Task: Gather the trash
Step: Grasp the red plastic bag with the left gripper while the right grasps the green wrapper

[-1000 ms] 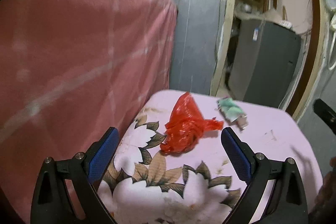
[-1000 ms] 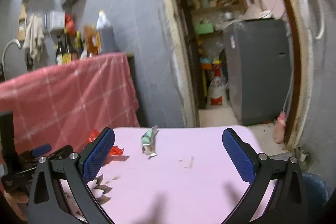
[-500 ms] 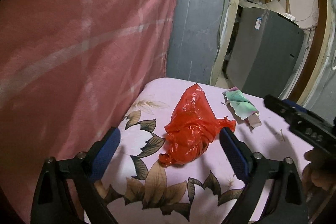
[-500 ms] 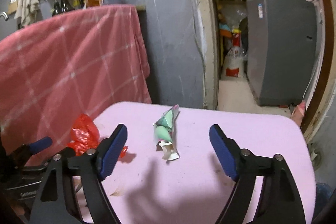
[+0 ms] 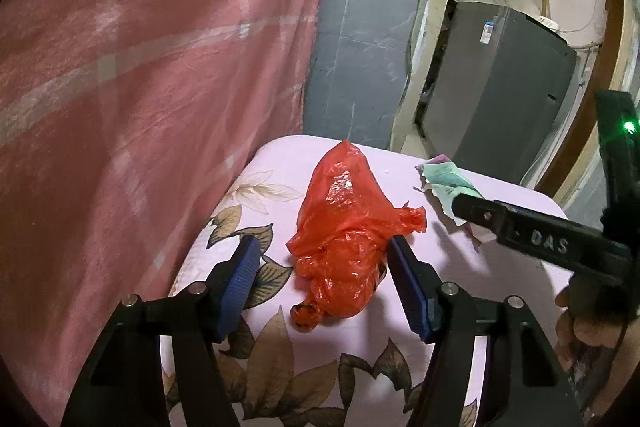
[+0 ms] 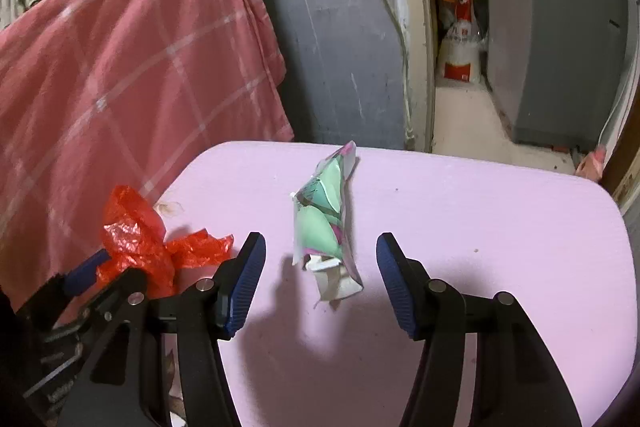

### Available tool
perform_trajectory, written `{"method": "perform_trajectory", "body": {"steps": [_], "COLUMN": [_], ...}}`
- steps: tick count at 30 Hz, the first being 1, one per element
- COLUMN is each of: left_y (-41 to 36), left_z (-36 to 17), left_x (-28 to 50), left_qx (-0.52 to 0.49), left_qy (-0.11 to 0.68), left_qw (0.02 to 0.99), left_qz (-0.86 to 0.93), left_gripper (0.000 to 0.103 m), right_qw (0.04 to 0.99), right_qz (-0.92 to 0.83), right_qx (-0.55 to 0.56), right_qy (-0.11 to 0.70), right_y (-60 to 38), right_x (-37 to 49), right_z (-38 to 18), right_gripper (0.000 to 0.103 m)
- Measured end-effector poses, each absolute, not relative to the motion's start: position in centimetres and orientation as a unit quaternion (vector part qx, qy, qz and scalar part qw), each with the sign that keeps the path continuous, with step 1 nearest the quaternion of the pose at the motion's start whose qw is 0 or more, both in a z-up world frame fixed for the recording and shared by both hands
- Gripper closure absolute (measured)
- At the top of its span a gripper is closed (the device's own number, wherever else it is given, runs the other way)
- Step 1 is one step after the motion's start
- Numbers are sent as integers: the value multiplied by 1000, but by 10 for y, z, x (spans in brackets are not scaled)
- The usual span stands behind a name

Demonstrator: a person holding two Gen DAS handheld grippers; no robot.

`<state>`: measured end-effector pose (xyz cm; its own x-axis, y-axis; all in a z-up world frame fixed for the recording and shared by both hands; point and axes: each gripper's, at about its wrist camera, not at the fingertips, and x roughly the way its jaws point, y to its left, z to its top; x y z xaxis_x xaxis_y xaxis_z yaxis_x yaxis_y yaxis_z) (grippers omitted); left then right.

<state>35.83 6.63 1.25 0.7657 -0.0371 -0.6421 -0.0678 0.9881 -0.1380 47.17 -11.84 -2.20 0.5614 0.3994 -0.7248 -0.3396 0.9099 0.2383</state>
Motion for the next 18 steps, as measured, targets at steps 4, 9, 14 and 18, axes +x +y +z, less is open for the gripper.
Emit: {"method": "perform_trajectory", "body": {"steps": [4, 9, 14, 18], "left_y": [70, 69, 71, 69], "left_z": [12, 14, 15, 17], "left_x": [359, 362, 363, 361], "left_qx": [-88, -93, -105, -102], "left_qy": [345, 345, 343, 339], "left_qw": [934, 934, 933, 935], "left_qz": [0, -7, -15, -18], "left_gripper": [52, 63, 74, 79], "right_qw": [880, 874, 872, 872], "right_qz": [202, 206, 218, 221], "right_qx": [40, 48, 47, 43], "right_qy": [428, 437, 437, 434], "right_y": [-116, -116, -114, -114], "right_x": [482, 486, 485, 474], "right_z": [-25, -28, -29, -27], "right_gripper": [50, 67, 83, 85]}}
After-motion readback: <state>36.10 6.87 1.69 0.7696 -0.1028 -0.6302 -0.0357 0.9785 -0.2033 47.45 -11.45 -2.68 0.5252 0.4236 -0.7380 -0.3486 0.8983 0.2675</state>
